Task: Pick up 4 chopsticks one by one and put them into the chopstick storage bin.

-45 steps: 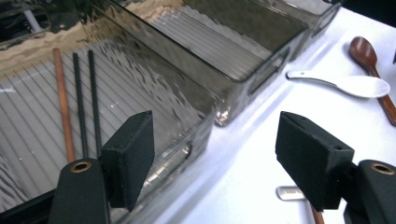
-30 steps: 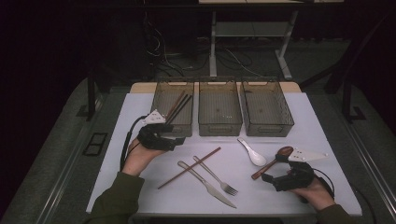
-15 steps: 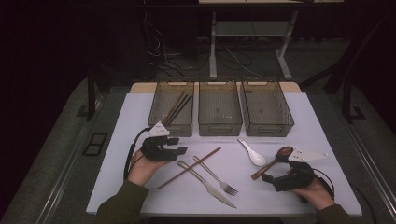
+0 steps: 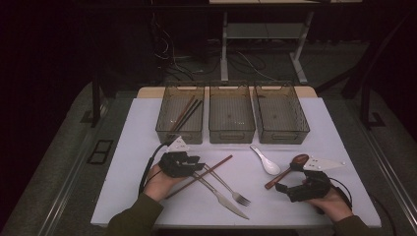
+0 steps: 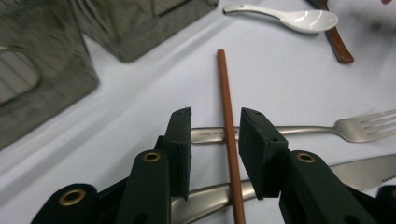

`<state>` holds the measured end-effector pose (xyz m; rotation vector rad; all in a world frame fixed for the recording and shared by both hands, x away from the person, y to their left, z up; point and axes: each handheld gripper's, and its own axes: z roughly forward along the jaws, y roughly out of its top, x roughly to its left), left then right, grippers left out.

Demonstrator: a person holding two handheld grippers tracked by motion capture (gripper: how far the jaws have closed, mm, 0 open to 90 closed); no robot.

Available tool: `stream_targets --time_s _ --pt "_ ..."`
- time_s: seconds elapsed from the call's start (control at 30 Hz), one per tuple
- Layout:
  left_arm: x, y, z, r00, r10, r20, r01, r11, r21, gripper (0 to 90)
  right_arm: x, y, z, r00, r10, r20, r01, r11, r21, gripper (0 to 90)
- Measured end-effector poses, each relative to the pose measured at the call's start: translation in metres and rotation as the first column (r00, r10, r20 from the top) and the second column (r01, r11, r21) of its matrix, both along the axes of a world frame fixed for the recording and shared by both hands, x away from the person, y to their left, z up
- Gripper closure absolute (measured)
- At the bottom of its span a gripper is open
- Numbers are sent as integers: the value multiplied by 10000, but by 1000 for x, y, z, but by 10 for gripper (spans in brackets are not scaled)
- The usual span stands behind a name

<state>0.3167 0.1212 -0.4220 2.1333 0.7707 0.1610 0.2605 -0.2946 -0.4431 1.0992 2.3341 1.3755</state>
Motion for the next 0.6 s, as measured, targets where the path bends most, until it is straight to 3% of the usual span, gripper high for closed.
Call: stream_targets --time_s 0.6 --pt "2 -13 -13 9972 -471 -583 498 9977 453 692 0 0 0 10000 22 -9 -22 10000 -12 5"
